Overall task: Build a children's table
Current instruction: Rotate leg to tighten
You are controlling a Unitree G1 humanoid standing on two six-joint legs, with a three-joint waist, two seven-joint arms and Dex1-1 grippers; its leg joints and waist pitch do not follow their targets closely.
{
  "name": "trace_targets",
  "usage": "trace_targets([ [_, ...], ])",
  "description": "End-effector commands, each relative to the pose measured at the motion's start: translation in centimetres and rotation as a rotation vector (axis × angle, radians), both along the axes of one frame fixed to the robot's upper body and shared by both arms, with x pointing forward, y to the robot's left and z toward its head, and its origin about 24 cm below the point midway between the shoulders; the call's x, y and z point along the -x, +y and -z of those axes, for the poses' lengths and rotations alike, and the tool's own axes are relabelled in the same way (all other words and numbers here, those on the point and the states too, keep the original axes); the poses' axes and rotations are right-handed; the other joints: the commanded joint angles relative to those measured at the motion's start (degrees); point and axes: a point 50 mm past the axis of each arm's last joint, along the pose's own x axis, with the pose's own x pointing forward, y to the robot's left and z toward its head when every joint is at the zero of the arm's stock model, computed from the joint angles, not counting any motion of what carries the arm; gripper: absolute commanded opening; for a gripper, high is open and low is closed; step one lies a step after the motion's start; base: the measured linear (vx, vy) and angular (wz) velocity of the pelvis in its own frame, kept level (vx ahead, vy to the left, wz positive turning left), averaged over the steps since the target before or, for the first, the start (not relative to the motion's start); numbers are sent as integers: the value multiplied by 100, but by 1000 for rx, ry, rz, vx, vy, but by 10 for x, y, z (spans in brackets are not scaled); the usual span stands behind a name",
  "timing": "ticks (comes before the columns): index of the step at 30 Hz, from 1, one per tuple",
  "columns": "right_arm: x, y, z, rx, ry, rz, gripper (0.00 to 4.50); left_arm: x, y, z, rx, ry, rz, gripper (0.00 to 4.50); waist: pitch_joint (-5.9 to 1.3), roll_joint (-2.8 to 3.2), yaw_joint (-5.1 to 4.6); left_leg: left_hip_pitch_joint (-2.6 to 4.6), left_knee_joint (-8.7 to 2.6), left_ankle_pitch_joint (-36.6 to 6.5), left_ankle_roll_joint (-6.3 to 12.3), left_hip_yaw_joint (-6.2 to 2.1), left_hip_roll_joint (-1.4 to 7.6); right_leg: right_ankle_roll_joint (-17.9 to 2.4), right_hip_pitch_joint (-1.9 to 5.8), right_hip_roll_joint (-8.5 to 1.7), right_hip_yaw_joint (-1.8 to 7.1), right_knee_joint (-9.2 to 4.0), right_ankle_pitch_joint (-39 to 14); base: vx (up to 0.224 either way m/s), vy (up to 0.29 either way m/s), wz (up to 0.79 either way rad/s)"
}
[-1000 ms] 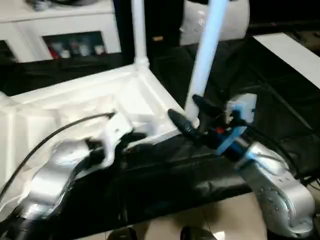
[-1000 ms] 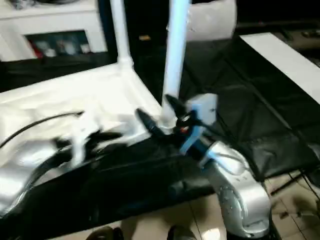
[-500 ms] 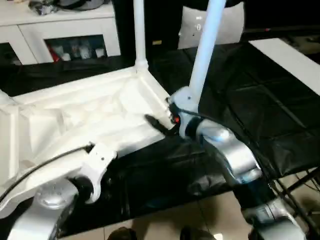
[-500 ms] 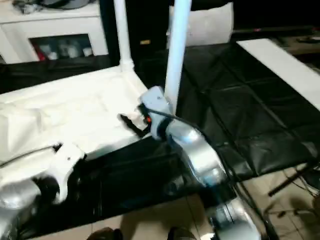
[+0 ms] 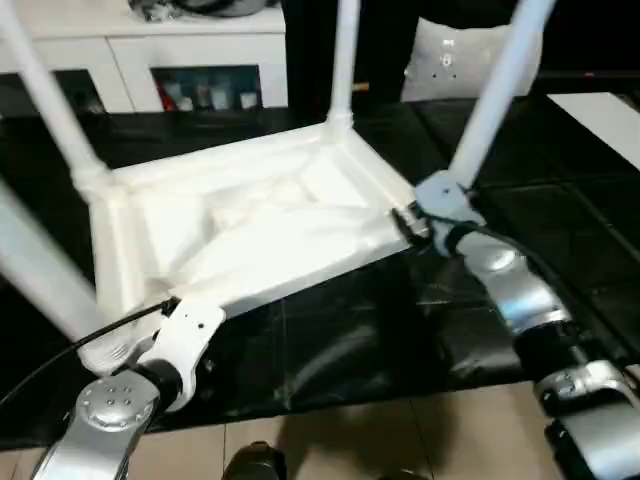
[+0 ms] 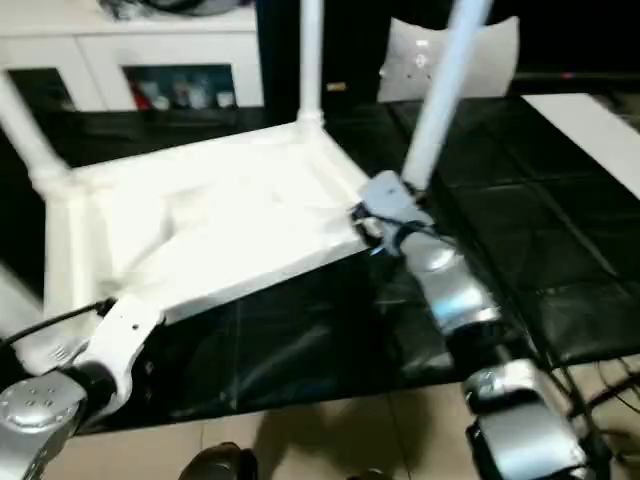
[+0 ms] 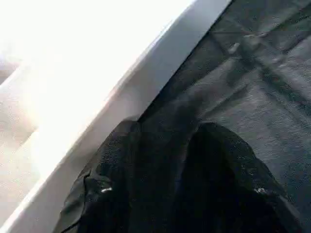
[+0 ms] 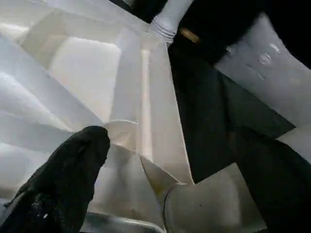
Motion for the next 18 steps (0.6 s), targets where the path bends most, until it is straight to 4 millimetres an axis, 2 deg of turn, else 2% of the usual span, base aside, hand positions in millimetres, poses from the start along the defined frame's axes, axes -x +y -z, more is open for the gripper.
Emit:
trace_targets([
  [1, -2, -49, -12, -12, -38, 200, 450, -4, 8, -3, -43, -33, -31, 225, -346, 34, -134, 381, -563, -3336, -465, -174, 310, -795, -118, -278, 197, -603, -1823, -12, 66, 11],
  [3, -2, -58, -14, 4, -44, 217, 450, -5, 7, -4, -42, -44, -29, 225, -344, -21, -116, 325, -555, -2885, -270, -105, 298, -757, -85, -334, 215, -648, -1974, -8, 55, 10],
  [5, -1, -70, -15, 12, -43, 242, 450, -7, 6, -5, -42, -62, -26, 225, -355, -16, -128, 262, -574, -2670, -198, -103, 312, -713, -37, -374, 195, -645, -2037, 0, 0, 0],
  [6, -1, -73, -15, 16, -45, 247, 450, -7, 6, -5, -39, -66, -23, 225, -372, -1, -151, 205, -592, -2504, -177, -116, 319, -720, 8, -367, 175, -611, -1846, 0, 0, 0],
  [8, 0, -79, -16, 27, -48, 256, 450, -8, 5, -6, -31, -77, -17, 225, -406, 0, -173, 165, -608, -2278, -138, -119, 327, -768, 37, -345, 151, -559, -1430, 0, 0, 0],
  [10, 1, -88, -18, 35, -56, 265, 450, -8, 4, -7, -19, -92, -18, 225, -422, 2, -197, 178, -593, -2273, -98, -96, 329, -849, -2, -325, 150, -559, -1223, 0, 0, 0],
  [11, 1, -90, -20, 12, -63, 253, 450, -6, 4, -7, 1, -100, -26, 225, -383, 4, -226, 179, -593, -2588, -118, -89, 317, -841, -33, -334, 148, -594, -1541, 0, 0, 0],
  [12, 2, -90, -20, 6, -64, 249, 450, -5, 4, -7, 4, -101, -27, 225, -377, -17, -246, 188, -582, -2738, -135, -96, 315, -774, -34, -365, 156, -626, -1782, 0, 0, 0],
  [13, 2, -88, -21, -39, -71, 226, 450, -1, 4, -7, 30, -102, -37, 225, -369, -29, -273, 142, -592, -2709, -89, -106, 314, -732, -5, -383, 160, -635, -1825, 0, 0, 0],
  [15, 4, -79, -23, -125, -78, 161, 450, 5, 5, -8, 72, -110, -79, 237, -365, -21, -279, 122, -597, -2672, -40, -112, 323, -694, 1, -389, 155, -643, -1866, 0, 0, 0],
  [17, 7, -69, -23, -210, -80, 81, 450, 12, 10, -9, 121, -127, -141, 237, -365, -53, -301, 110, -588, -2512, 78, -95, 329, -711, -9, -384, 166, -661, -1808, 0, 0, 0],
  [18, 10, -62, -23, -265, -75, 32, 450, 14, 14, -10, 120, -148, -169, 237, -356, -65, -319, 91, -594, -2412, 176, -87, 332, -704, 11, -379, 178, -678, -1736, 0, 0, 0],
])
